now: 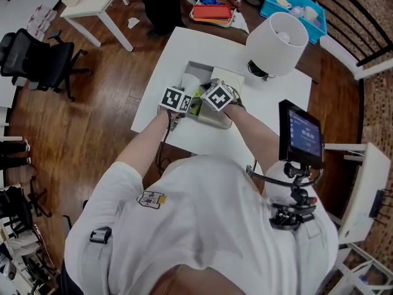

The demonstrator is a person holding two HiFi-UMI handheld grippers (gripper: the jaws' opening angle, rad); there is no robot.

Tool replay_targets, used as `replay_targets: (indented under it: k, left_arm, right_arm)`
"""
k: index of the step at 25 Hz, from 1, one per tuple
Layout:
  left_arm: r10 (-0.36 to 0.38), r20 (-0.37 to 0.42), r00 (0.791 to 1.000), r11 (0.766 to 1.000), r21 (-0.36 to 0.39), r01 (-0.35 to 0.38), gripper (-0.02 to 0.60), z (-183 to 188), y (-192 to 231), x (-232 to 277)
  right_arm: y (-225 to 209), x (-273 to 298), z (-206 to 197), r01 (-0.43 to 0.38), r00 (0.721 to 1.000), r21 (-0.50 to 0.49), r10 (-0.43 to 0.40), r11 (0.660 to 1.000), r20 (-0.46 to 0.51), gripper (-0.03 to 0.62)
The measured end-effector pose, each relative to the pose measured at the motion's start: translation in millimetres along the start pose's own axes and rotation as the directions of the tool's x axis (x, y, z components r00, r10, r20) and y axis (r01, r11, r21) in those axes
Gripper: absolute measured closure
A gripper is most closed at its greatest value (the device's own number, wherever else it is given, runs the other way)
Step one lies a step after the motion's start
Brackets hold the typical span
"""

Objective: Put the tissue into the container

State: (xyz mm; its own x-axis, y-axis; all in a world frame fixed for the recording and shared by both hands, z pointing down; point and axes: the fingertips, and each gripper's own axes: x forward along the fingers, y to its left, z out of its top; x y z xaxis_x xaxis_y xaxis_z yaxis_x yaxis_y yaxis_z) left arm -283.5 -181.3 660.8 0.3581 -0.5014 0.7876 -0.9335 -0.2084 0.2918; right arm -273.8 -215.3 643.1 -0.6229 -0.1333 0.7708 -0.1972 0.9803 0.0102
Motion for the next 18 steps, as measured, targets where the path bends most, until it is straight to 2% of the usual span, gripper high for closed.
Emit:
replay_targets:
  k: [4, 8, 13, 18]
  left_arm:
    - [0.037, 0.073, 0.997, 0.999, 0.014, -0.038, 0.227, 4, 7, -22]
    - [0.084, 0.142, 0.986, 0.994, 0.059, -0.093, 0.230, 8, 8, -48]
    - [0.096, 0.277, 0.956, 0.990, 0.074, -0.120, 0.302, 26, -6, -83]
    - [0.054, 0.348, 0.936, 0.990, 0.102, -0.095, 0.407, 27, -45, -87]
  right_arm:
    - [-1, -11, 0, 0.015, 0.999, 0.027, -0.016, 1.000, 0.029, 0.594]
    - [-3, -33, 7, 0.042, 0.995, 0.040, -0.045, 0.998, 0.087, 0.594]
    - [-6, -72, 14, 0.069, 0.980, 0.100, -0.086, 0.993, 0.181, 0.594]
    - [-1, -120, -3, 0.097, 0.959, 0.156, -0.134, 0.983, 0.250, 0.594]
